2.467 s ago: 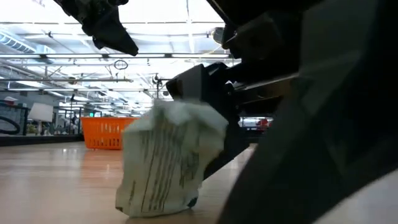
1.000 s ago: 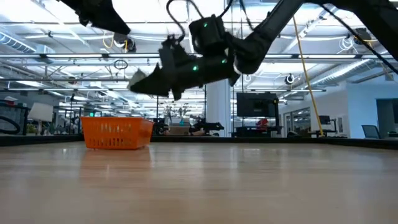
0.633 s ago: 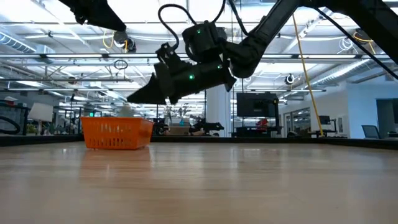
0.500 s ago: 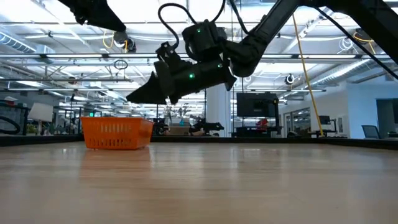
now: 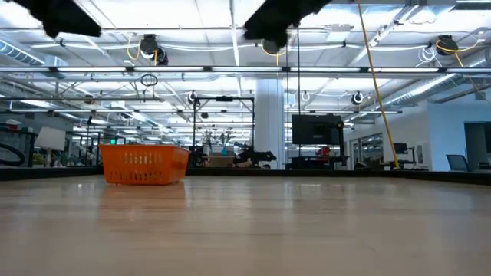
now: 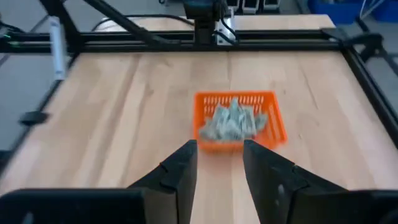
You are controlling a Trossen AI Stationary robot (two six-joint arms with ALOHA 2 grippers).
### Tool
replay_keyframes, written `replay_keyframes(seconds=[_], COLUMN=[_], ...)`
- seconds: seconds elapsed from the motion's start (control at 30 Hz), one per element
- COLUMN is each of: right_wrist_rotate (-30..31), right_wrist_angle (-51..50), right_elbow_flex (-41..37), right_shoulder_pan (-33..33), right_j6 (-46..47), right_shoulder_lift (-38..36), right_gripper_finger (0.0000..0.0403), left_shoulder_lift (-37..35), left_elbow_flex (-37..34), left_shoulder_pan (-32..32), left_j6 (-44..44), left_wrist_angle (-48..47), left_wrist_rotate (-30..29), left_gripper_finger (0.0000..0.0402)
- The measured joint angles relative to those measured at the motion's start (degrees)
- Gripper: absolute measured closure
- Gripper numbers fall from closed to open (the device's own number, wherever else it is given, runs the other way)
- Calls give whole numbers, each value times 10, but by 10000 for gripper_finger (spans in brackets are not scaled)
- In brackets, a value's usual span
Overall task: Pick and place Stevia / Truvia into bins
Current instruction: Return to Home Position
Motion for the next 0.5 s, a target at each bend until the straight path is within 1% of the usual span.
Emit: replay_keyframes(seconds=[0.1, 0.2, 0.27, 0.33, 0.37, 0.5], right_wrist_rotate=[0, 0, 0, 1, 3, 3], right_wrist_angle=[-104, -137, -127, -119, -100, 41], right_elbow_flex=[-2, -33, -67, -119, -154, -323], right_shoulder_pan=[0, 8, 14, 21, 24, 34], right_j6=[38, 92, 95, 94, 96, 100], right_shoulder_lift=[-73, -145, -194, -249, -277, -391], right_gripper_finger=[278, 277, 277, 277, 277, 277], left_shoulder_lift=[-57, -101, -121, -141, -149, -160], left_elbow_flex=[0, -2, -17, -47, -67, -162], left_shoulder_pan=[0, 0, 0, 0, 0, 0], left_j6=[-6, 5, 23, 48, 62, 88], left_wrist_angle=[-11, 6, 35, 88, 121, 245], left_wrist_rotate=[66, 141, 173, 178, 178, 185], left_gripper_finger=[309, 309, 309, 309, 309, 309])
